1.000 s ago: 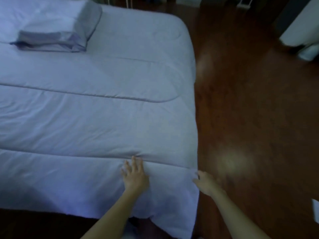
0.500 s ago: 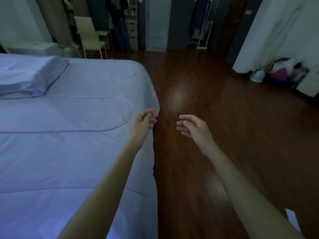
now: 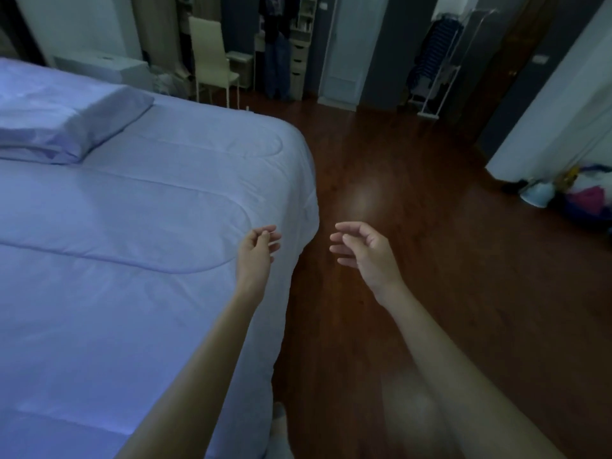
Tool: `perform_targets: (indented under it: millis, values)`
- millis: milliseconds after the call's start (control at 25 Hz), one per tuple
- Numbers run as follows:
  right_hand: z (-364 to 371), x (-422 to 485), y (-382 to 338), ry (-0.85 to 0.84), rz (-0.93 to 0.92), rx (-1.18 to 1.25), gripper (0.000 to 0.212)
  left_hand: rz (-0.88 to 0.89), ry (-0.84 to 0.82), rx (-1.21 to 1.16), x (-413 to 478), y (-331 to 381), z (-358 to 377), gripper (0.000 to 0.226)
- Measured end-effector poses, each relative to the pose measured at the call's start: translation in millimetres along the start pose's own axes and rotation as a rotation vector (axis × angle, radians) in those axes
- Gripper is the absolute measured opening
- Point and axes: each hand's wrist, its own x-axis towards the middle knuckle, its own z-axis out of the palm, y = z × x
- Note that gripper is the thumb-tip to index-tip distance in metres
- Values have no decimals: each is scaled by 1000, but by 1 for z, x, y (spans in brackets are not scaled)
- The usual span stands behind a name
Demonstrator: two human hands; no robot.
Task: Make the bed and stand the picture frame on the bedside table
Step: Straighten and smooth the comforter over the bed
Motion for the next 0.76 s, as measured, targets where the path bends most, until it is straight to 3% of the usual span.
perform_targets:
  millis: [280,520,760]
  values:
    - [38,204,19,-213,18,35,21,-61,146,35,151,-2,37,23]
    - [97,317,-2,-371,-30,96,20,33,256,111,239,49,12,25]
    - [172,434,-10,-623,-102,48,22,18,474,127,316,41,-6,25]
